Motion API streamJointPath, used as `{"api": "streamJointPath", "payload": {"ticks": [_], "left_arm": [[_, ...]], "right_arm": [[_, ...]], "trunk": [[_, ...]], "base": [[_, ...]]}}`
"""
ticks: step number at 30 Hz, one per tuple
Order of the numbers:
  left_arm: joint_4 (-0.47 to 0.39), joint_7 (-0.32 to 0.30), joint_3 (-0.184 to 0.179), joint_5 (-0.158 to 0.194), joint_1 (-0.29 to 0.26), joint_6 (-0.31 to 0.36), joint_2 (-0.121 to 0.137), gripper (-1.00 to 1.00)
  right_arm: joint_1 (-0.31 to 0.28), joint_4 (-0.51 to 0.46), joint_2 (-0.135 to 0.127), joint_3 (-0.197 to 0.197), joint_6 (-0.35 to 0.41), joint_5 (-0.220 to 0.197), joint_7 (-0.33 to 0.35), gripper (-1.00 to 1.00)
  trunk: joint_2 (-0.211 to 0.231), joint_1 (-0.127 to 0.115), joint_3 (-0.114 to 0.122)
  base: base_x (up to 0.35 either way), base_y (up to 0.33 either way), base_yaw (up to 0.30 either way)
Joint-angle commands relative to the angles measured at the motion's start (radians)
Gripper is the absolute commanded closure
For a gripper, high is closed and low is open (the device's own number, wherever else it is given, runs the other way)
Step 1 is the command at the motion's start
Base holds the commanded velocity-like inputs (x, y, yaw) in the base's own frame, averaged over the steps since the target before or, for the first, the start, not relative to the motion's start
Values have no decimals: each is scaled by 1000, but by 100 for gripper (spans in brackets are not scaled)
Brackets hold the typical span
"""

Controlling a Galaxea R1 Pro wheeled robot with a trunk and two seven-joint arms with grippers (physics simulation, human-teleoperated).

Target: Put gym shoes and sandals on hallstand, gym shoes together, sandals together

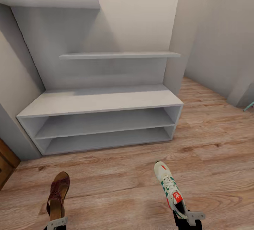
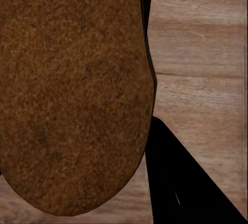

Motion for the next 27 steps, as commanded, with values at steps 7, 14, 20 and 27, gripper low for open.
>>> {"api": "streamJointPath", "payload": {"ticks": [7,14,20,27], "left_arm": [[0,-9,8,-1,0,-2,0,100],[0,-9,8,-1,0,-2,0,100],[0,-9,8,-1,0,-2,0,100],[0,-9,8,-1,0,-2,0,100]], "right_arm": [[-1,1,0,-9,-3,5,7,100],[-1,1,-2,-9,-3,5,6,100],[-1,1,-7,-9,-2,5,8,100],[-1,0,-5,-9,-2,4,9,100]], "trunk": [[0,0,-1],[0,0,-1],[0,0,-1],[0,0,-1]], "base": [[0,0,-292],[0,0,-117],[0,0,-1],[0,0,0]]}}
